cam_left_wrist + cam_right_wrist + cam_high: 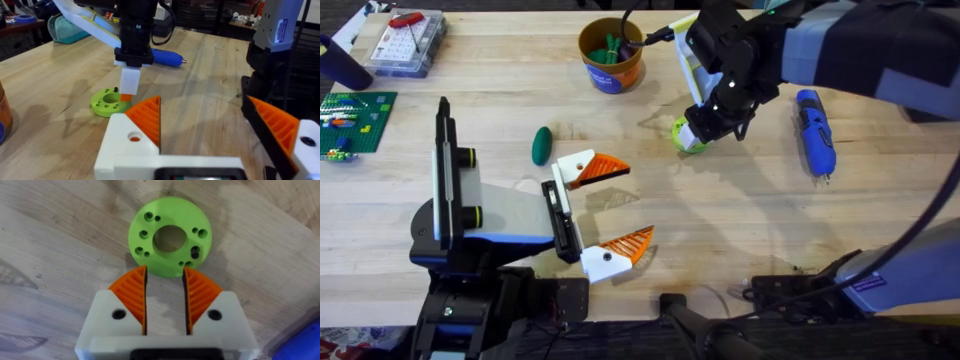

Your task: Pick up the gripper from the table and insert it into the empty holder that is missing its gripper. Then pick up a screw, insert it into the mounting hole, and use the screwdriver to tighten it. Finally, clean up the table by picking up the vegetable and placing it into the bucket.

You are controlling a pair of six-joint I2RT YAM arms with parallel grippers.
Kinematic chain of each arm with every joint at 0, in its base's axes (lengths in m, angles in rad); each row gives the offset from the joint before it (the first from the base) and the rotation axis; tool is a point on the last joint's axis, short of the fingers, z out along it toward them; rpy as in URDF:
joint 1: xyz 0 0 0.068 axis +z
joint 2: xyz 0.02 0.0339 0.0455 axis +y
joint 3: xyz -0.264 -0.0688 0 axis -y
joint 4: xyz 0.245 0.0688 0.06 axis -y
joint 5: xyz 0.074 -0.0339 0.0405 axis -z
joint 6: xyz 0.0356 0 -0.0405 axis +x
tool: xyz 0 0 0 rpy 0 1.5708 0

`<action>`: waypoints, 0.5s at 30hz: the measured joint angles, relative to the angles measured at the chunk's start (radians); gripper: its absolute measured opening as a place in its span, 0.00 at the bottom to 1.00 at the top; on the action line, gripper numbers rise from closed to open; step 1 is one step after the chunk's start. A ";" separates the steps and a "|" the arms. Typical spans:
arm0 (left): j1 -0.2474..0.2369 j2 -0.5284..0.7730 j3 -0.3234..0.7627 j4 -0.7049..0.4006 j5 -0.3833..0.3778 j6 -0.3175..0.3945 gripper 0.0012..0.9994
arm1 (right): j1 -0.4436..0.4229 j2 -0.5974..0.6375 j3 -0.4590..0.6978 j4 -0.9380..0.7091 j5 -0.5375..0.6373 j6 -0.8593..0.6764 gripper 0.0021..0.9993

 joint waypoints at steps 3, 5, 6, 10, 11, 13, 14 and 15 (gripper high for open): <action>0.000 0.000 0.000 0.002 0.000 0.000 1.00 | 0.000 0.008 0.002 -0.002 0.000 0.000 0.36; 0.000 0.000 0.000 0.002 0.000 0.000 1.00 | -0.001 0.008 0.002 -0.003 0.000 0.000 0.36; 0.000 0.000 0.000 0.002 0.000 0.000 1.00 | -0.002 0.008 0.002 -0.003 0.000 -0.003 0.36; 0.000 0.000 0.000 0.002 0.000 0.000 1.00 | -0.010 -0.009 0.001 0.002 0.000 -0.022 0.36; 0.000 0.000 0.000 0.002 0.000 0.000 1.00 | -0.013 -0.020 0.001 0.000 0.001 -0.029 0.36; 0.000 0.000 0.000 0.002 0.000 0.000 1.00 | -0.020 -0.050 0.001 -0.006 0.001 -0.038 0.36; 0.000 0.000 0.000 0.002 0.000 0.000 1.00 | -0.024 -0.067 0.001 -0.009 0.001 -0.043 0.36; 0.000 0.000 0.000 0.002 0.000 0.000 1.00 | -0.028 -0.084 0.001 -0.010 0.000 -0.047 0.36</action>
